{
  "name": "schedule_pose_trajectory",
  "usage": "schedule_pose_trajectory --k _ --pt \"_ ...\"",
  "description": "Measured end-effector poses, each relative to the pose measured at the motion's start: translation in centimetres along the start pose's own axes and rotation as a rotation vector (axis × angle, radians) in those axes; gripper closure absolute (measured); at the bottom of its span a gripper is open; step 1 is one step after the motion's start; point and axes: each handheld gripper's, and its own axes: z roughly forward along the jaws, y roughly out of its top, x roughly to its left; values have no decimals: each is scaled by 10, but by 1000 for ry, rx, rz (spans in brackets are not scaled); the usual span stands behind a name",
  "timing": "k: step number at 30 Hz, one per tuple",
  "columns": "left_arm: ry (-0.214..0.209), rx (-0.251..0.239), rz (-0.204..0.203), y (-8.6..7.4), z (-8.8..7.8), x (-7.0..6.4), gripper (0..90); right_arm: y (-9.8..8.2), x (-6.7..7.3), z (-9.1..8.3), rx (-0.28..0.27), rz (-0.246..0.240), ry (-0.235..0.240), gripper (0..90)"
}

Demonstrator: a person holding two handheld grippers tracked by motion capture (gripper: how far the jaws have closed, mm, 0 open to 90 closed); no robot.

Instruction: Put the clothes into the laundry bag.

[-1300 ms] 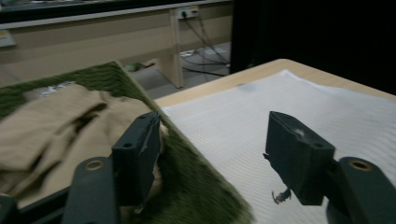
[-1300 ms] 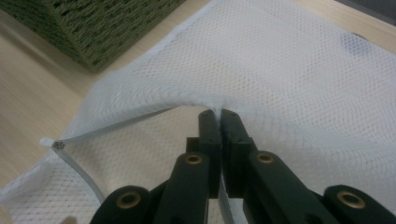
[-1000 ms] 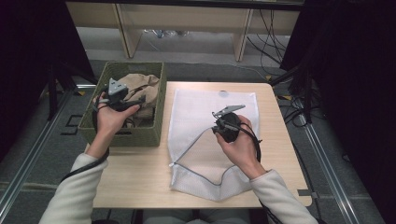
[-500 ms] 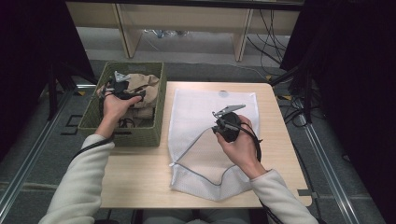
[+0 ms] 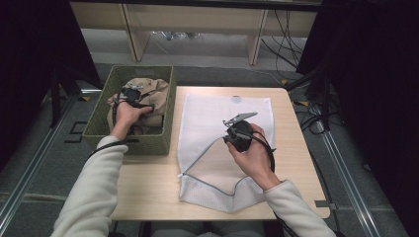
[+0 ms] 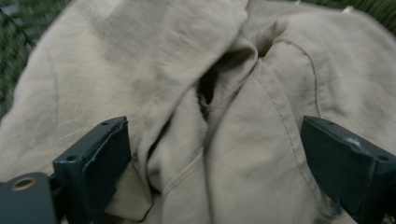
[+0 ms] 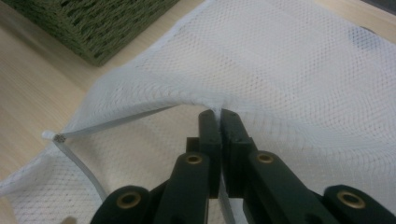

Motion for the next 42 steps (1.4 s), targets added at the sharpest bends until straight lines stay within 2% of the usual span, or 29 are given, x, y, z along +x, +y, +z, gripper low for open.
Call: schedule_pose_trajectory --k 2,3,5,8,9,10,12,15,18,19,20,22,24,25,31,33,34,35,36,37,38,40,42 --pt "7 19 -6 -1 5 0 77 0 1 1 8 17 3 895" --pt "3 39 1 -1 6 1 71 0 -1 1 1 3 0 895" --pt "-4 68 -14 -2 11 1 58 1 -1 1 1 10 -1 895" --pt "-26 84 -28 -1 14 1 58 1 -3 2 -9 7 -2 895" --pt "-25 81 -27 -1 14 0 63 1 -3 2 3 7 7 895" --pt "-26 79 -9 1 11 -1 69 1 -2 2 10 21 5 895" --pt "-46 57 -3 6 5 -5 102 1 -4 2 -1 4 2 895" --pt "-64 21 36 11 0 -12 87 1 -2 2 4 26 4 895" --pt "-69 46 64 9 4 -15 64 1 -3 2 3 16 3 895" --pt "-65 58 54 8 7 -15 52 1 -3 2 3 14 5 895" --pt "-62 69 52 6 10 -14 39 1 -1 1 5 34 6 895" --pt "-63 94 45 2 15 -14 18 1 -1 1 6 30 8 895" --pt "-65 91 39 1 18 -15 7 1 -1 2 9 32 9 895" --pt "-68 99 38 1 19 -15 2 0 -1 3 -6 34 8 895" --pt "-68 142 20 -1 24 -15 9 0 -3 3 11 23 14 895" --pt "-59 183 31 -1 25 -15 117 0 -2 2 9 33 12 895" --pt "-56 189 37 -2 26 -15 165 1 -6 3 -12 -16 4 895" --pt "-54 201 42 -2 26 -15 213 1 -5 2 -5 9 -4 895" --pt "-61 204 48 -2 27 -15 271 0 -5 2 -3 19 8 895" --pt "-63 206 53 -2 27 -16 302 0 -6 1 -4 17 3 895" --pt "-72 210 63 -2 27 -16 324 0 -5 0 5 37 5 895" --pt "-69 218 73 -1 26 -14 405 1 -8 1 -5 19 2 895" --pt "-69 215 59 -1 26 -12 480 0 -8 -1 2 38 2 895"
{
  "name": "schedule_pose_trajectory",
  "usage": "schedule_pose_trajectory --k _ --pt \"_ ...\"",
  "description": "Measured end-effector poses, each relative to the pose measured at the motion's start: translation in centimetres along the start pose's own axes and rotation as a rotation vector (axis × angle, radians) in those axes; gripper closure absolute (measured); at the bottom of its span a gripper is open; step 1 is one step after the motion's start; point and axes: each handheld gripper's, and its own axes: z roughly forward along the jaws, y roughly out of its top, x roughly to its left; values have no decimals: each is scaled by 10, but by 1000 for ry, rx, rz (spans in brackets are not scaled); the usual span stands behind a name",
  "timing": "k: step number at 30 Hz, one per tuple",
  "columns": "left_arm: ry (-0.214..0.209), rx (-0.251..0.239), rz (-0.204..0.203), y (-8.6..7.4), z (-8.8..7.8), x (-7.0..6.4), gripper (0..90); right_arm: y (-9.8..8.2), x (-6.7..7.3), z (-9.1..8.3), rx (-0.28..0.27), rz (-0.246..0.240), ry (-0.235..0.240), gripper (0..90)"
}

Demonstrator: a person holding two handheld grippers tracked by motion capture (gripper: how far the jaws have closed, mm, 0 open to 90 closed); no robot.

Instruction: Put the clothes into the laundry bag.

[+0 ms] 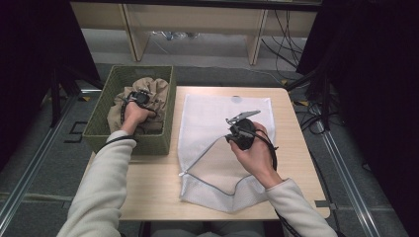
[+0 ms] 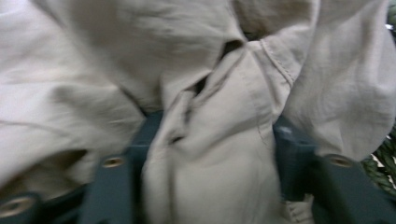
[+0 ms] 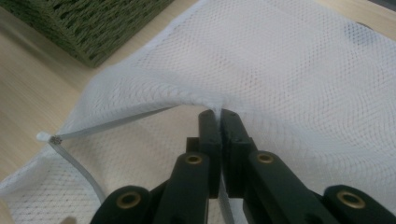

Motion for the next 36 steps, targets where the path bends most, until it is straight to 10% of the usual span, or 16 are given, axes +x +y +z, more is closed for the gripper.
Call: schedule_pose_trajectory --k 7,15,36 --pt "-2 22 -30 -1 -2 4 716 0 -3 0 -12 -10 -2 895" --pt "-10 -6 -97 2 -14 8 783 0 -5 0 -17 -29 -2 895" --pt "2 -543 -132 1 -107 15 797 0 -4 -1 -18 -8 0 895"
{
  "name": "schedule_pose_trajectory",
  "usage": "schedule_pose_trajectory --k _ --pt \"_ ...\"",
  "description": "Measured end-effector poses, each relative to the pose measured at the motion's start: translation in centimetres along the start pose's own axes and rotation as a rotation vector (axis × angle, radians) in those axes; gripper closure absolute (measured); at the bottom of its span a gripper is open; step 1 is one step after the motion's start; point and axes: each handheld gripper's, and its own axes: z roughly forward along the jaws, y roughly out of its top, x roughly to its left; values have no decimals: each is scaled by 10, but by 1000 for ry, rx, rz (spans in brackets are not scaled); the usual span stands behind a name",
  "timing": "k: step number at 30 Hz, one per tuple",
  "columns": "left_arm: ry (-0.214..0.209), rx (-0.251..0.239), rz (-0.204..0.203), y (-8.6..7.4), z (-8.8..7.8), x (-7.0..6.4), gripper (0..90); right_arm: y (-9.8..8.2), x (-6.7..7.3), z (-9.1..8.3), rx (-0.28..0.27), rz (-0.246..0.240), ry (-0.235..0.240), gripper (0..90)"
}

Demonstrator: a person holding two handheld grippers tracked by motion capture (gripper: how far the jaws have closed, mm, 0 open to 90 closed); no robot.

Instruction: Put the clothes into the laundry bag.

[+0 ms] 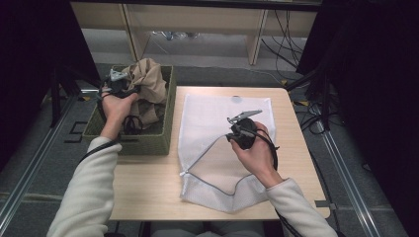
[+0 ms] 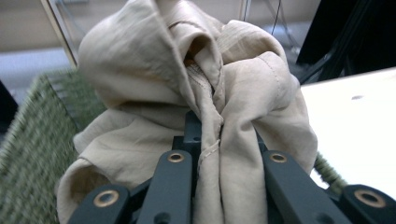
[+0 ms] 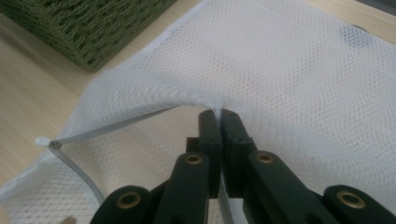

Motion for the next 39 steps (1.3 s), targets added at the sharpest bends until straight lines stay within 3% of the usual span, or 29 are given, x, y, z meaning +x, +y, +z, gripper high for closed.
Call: schedule_pose_trajectory --k 4,8,10,11,13,16,19,23,24,26,29,30,32,34,35,39 --pt "3 -91 12 6 -18 0 797 0 1 1 4 0 3 895" --pt "-8 -146 10 11 -34 -1 797 0 -2 4 -18 -47 18 895" --pt "-11 -168 31 13 -41 -3 797 0 0 2 -7 2 14 895" --pt "-13 -176 35 14 -43 -4 797 0 -2 2 -13 -30 17 895" --pt "-18 -196 37 15 -49 -6 798 0 -1 1 -4 -1 4 895" --pt "-20 -234 36 18 -60 -10 797 0 0 0 -2 -1 1 895" --pt "-17 -266 64 21 -71 -13 797 0 0 1 -5 -26 5 895" --pt "-38 -319 94 27 -89 -16 797 0 -1 2 -9 -24 -4 895" --pt "-45 -333 92 29 -92 -17 797 0 1 1 -1 1 -3 895" --pt "-45 -349 102 32 -98 -18 797 0 0 1 -7 -7 -4 895" --pt "-46 -365 100 35 -105 -19 797 0 2 -1 -1 19 -1 895" --pt "-46 -368 107 36 -106 -20 797 0 0 -1 -4 4 -2 895" --pt "-49 -380 109 38 -109 -21 797 0 2 0 -7 32 5 895" --pt "-56 -387 105 39 -112 -21 797 0 -1 0 1 -2 15 895" --pt "-61 -391 103 40 -112 -22 798 0 0 0 -6 -4 -7 895" --pt "-72 -419 102 43 -119 -24 798 0 0 -1 -4 -2 0 895"
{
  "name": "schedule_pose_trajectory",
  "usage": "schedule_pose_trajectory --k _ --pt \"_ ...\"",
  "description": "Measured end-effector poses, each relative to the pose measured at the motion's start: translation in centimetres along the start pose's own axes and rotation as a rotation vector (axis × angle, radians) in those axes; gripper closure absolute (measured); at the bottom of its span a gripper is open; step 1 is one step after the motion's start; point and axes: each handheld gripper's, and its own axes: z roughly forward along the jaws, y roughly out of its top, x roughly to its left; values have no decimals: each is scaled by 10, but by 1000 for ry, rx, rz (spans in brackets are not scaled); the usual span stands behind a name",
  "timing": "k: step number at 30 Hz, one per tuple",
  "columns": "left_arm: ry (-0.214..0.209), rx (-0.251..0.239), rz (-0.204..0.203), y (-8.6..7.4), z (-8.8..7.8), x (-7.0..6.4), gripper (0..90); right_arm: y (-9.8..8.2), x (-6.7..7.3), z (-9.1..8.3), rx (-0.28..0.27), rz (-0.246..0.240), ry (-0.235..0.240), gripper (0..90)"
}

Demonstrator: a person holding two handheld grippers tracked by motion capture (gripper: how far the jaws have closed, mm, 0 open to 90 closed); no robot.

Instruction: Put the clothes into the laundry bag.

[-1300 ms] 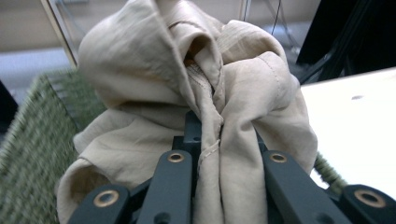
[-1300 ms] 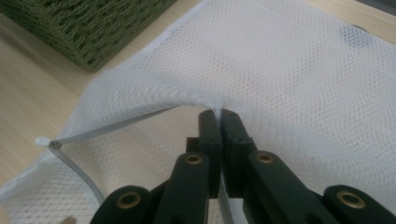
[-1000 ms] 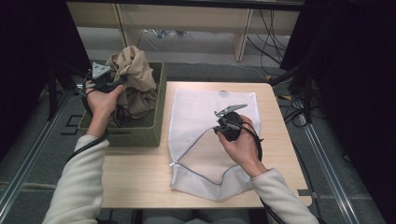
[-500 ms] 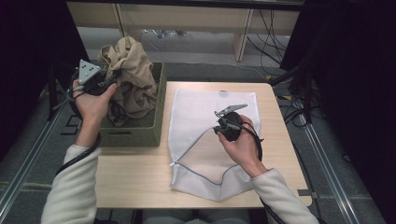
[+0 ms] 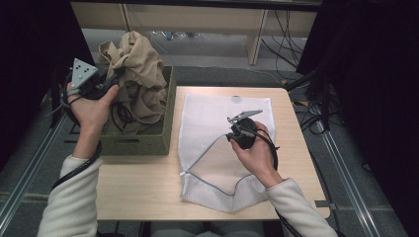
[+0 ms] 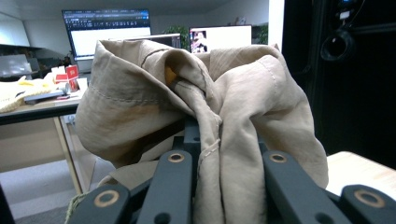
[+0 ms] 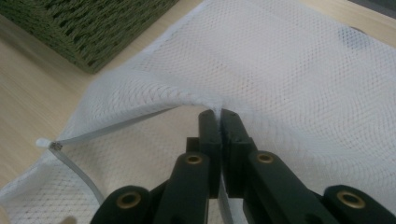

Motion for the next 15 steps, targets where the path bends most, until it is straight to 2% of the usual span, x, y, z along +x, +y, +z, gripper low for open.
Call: schedule_pose_trajectory --k 2,5,8,9,15 --pt "-5 -14 6 5 -3 -1 797 0 0 0 -7 0 -6 895" --pt "-10 -33 13 12 -10 -4 797 0 -1 0 -4 -11 9 895" --pt "-18 -42 22 17 -14 -6 797 0 0 -1 -3 17 -10 895" --pt "-22 -42 24 18 -16 -6 798 0 -2 0 -13 -9 -4 895" --pt "-33 -67 25 26 -25 -7 797 0 -1 -2 -6 1 -1 895"
